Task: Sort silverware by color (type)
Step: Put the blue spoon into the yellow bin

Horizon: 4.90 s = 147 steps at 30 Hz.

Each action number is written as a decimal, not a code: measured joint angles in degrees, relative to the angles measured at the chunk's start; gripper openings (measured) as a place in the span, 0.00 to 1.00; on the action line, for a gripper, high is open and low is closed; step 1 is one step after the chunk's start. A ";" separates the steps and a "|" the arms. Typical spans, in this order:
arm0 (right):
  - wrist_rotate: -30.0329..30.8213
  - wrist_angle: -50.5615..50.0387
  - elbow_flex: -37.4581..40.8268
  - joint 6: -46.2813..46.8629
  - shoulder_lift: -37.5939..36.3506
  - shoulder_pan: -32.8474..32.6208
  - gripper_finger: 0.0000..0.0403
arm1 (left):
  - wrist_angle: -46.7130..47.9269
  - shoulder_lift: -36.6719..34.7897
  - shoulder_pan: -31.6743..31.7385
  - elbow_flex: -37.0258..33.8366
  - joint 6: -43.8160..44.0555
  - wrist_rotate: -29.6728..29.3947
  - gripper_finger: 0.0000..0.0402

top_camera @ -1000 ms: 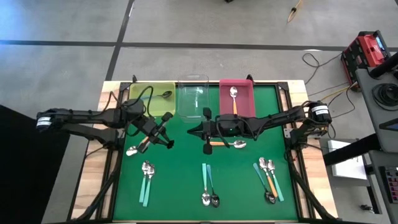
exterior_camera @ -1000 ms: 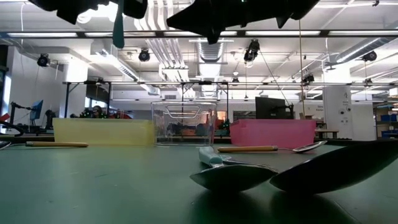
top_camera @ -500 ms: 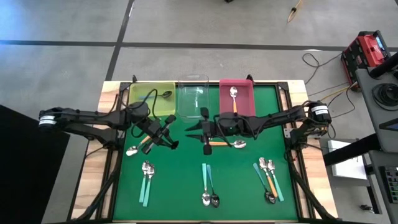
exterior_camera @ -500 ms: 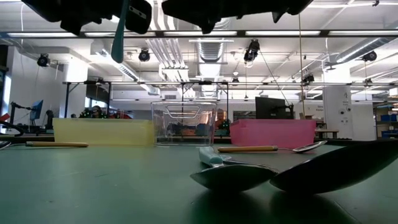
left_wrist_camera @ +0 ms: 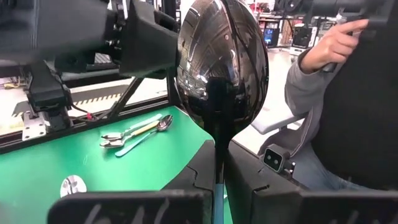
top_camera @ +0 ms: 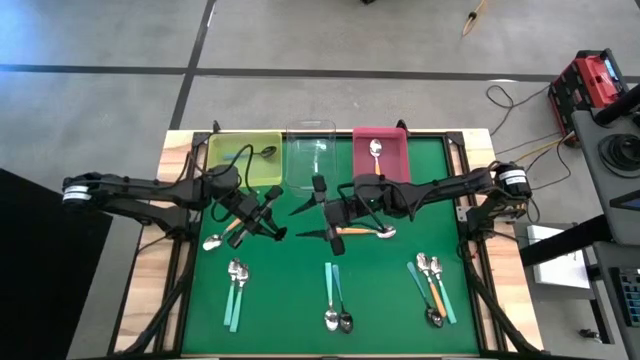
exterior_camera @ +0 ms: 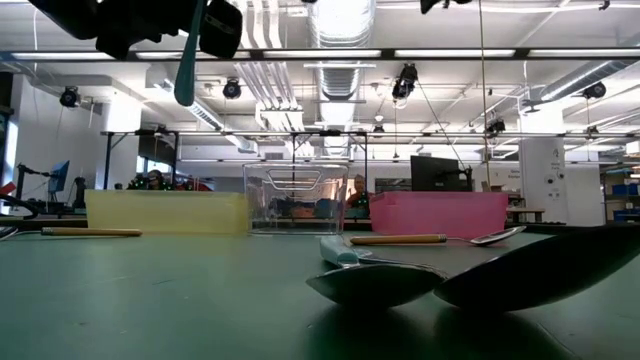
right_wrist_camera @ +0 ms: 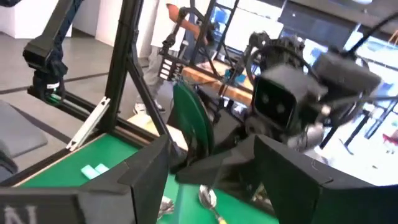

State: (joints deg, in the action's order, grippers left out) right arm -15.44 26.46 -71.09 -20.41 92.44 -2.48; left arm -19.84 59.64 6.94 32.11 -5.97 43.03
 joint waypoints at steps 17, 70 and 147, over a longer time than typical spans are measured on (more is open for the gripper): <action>-13.17 -3.70 -8.85 -1.21 5.97 0.87 0.53 | -18.57 10.61 0.00 -0.73 6.41 8.73 0.00; 13.92 -23.05 -8.74 5.80 0.81 1.08 0.03 | 9.65 0.76 11.47 2.94 2.57 -15.83 0.40; 61.41 18.82 4.24 22.04 7.13 3.63 0.03 | -22.53 15.15 6.63 -0.40 0.32 -53.00 0.13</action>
State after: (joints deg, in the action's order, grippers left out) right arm 45.97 45.28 -66.85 1.63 99.57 1.15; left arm -42.37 74.78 13.57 31.71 -5.65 -9.98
